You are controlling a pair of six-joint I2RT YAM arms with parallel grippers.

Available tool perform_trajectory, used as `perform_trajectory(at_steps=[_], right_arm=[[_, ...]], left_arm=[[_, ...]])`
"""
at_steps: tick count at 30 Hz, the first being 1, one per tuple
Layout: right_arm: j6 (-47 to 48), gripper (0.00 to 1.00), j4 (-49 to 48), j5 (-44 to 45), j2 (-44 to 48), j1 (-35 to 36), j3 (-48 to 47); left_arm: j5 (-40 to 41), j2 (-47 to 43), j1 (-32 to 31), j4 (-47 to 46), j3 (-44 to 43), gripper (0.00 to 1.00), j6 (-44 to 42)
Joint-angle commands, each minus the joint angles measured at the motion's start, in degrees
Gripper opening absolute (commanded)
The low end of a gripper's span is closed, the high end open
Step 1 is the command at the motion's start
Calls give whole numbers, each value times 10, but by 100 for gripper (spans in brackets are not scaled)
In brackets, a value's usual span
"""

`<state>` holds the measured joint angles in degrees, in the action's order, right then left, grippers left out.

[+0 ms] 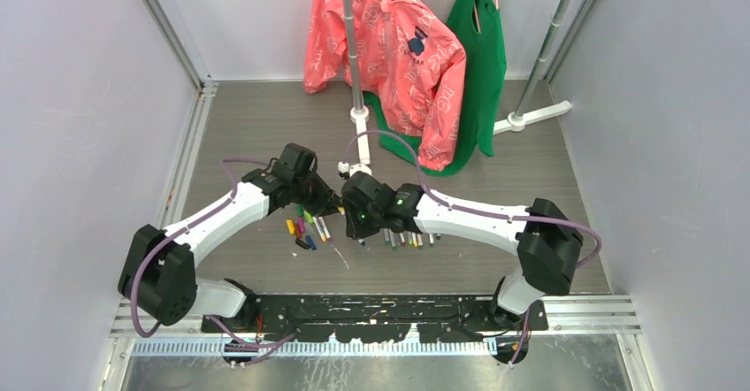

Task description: Open the pen caps

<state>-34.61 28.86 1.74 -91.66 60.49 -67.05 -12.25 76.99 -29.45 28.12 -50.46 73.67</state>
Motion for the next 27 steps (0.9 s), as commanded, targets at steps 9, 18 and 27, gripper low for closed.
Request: perform_trajectory(at_steps=[9,18,27], right_arm=[[-40,1,30,73,119,31,119],[-109,1,-76,-64,229,20,160],[-55,1,72,68,201,-57,105]], left_arm=[[72,-28,42,-4,-39,0,17],[52,-84,41,-122,40,0,-3],[135,-163,36,96,45,0,-32]])
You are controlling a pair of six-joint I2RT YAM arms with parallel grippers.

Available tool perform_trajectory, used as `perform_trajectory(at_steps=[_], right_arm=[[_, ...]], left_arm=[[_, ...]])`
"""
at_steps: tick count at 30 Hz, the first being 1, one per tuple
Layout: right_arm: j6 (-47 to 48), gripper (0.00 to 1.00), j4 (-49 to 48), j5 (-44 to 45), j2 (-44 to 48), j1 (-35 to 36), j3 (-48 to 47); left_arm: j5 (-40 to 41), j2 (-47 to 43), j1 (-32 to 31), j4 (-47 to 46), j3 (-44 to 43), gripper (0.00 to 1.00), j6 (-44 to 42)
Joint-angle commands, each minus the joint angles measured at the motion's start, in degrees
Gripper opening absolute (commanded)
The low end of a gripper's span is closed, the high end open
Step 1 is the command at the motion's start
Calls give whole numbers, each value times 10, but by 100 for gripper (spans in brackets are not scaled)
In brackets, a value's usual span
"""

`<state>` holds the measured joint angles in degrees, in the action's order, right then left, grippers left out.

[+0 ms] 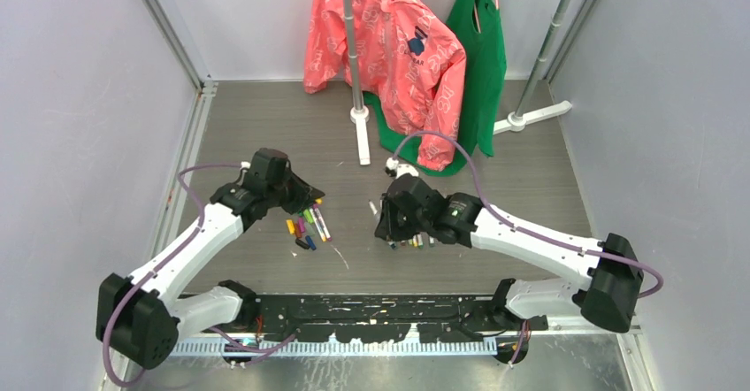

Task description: Open the pen caps

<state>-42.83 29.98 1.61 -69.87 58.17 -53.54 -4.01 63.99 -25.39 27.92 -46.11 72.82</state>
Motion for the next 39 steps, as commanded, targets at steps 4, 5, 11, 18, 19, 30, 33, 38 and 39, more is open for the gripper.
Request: perform_trajectory(at_steps=[4,5,11,18,19,30,33,38,39], right_arm=[[42,1,82,108,-51,-64,-32],[44,1,86,118,-59,-70,-32],[56,1,101,151,-102,-112,-30],[64,1,99,146,-149,-149,-26],[64,1,98,146,-154,-151,-27],[73,6,79,141,-205,-186,-30],[73,11,72,136,-214,-189,-24],[74,21,69,128,-227,-190,-21],[75,22,68,127,-229,-190,-22]], left_arm=[[86,-54,-18,145,34,0,-14],[94,-56,-20,155,41,0,-12],[132,-47,-21,198,57,0,0],[146,-4,-21,197,68,0,6],[148,2,-21,197,69,0,6],[167,75,-20,192,42,1,-10],[166,92,-20,192,40,5,-7],[166,104,-20,188,45,12,0],[167,104,-20,188,46,13,1]])
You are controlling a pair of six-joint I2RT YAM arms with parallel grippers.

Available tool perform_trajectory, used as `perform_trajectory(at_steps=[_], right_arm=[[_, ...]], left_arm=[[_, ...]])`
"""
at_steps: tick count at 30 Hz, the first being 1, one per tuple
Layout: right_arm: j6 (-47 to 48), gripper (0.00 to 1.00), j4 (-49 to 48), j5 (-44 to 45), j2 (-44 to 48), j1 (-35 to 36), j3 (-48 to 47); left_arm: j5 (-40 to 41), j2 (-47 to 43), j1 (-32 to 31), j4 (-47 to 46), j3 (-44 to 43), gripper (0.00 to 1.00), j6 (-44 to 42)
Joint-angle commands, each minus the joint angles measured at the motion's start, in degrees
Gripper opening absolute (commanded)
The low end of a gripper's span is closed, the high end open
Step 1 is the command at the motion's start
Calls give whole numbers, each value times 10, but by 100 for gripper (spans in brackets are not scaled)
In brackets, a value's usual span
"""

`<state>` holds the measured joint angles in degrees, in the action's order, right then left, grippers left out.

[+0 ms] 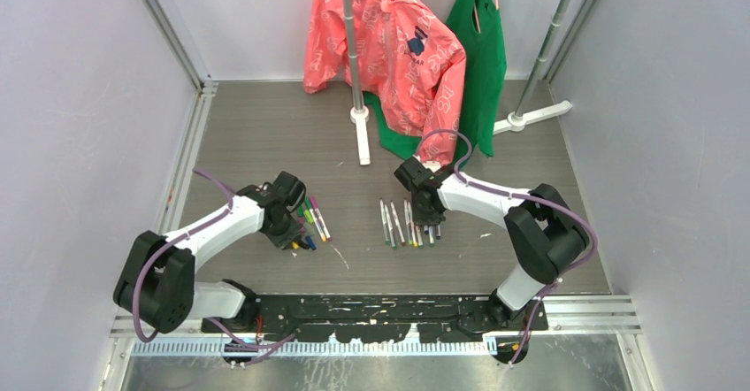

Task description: Open the pen caps

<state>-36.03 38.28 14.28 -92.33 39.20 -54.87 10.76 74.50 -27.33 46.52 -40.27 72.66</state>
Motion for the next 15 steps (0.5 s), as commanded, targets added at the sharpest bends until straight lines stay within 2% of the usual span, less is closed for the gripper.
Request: perform_trajectory(at_steps=[1,7,15], right_arm=[[8,24,-15,-2,-5,-1,-8],[11,31,-12,-1,-7,-2,-8],[16,35,-3,3,9,-4,-12]], left_arm=[[21,-2,-1,0,-11,14,3],[21,6,1,1,-14,21,5],[15,18,1,1,-15,23,10]])
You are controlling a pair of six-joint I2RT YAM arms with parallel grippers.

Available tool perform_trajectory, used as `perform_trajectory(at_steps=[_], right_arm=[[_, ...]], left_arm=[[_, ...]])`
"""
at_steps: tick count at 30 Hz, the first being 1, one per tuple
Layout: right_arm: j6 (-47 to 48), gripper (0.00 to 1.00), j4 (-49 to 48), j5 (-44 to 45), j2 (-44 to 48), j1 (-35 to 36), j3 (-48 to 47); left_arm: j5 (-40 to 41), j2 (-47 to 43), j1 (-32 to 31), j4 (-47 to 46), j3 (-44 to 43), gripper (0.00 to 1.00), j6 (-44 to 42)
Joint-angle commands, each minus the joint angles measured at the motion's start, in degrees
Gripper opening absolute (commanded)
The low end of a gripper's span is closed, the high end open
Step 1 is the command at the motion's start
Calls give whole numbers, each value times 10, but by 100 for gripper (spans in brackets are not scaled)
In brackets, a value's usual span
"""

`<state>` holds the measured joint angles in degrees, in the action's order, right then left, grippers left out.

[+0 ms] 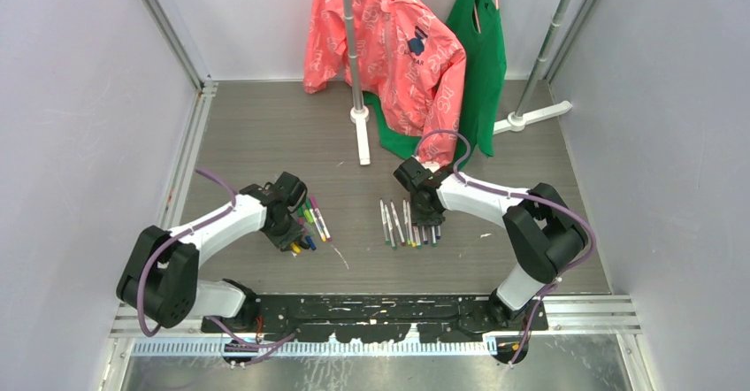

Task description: Open the pen caps

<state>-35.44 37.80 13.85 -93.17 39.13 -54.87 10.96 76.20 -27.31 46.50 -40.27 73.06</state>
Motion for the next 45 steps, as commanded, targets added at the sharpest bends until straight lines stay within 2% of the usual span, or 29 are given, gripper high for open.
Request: perform_trajectory(at_steps=[1,8,14,18,24,33,40,45], right_arm=[[11,35,4,9,22,-3,-15],[25,36,39,32,57,-3,-48],[40,38,67,29,71,-2,-104],[52,41,65,-13,59,5,-145],[78,43,54,-73,-11,60,-221],[92,44,69,-89,-158,142,-346],[87,44,67,-109,-224,172,-406],[84,45,67,-114,-262,190,-441]], left_arm=[[13,0,1,2,-16,23,7],[26,-21,1,23,-31,26,14],[35,-49,1,60,-66,39,11],[40,-76,1,91,-90,47,-1],[30,-142,1,90,-93,52,-18],[34,-262,1,65,-72,59,-66],[33,-324,1,69,-55,59,-82],[33,-336,0,85,-56,59,-85]])
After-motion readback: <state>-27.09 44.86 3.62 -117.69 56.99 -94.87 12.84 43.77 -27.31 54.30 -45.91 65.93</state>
